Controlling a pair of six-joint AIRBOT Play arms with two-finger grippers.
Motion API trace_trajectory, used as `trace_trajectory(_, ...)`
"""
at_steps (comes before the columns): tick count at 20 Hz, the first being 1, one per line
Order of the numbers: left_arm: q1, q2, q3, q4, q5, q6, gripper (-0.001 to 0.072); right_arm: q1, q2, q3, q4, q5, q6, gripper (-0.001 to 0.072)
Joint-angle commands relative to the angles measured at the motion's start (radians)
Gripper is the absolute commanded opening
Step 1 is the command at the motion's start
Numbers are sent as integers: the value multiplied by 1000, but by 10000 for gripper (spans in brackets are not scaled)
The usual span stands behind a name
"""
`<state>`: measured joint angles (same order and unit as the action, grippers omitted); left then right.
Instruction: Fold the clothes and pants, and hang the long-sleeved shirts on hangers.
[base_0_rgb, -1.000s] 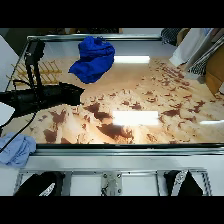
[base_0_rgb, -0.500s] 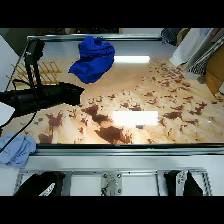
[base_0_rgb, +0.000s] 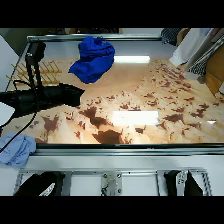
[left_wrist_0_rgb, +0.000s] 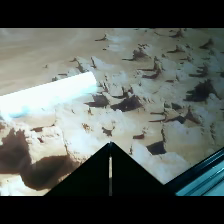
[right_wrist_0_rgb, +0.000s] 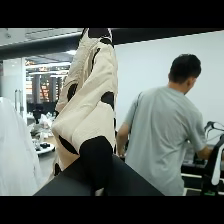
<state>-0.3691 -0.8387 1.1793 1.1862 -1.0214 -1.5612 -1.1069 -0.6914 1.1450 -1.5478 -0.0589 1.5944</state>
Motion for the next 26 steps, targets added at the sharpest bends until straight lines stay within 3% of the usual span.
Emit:
trace_trajectory(1,-1,0,0,1,-27,2,10,-1,-1,1,0,-16,0,6)
trace_trajectory(23,-1,-3,0,-3,-63,-8,11,-3,-200,61,0,-36,0,7)
trace_trajectory(26,-1,-3,0,-3,-66,-10,11,-3,-200,60,0,27,0,8)
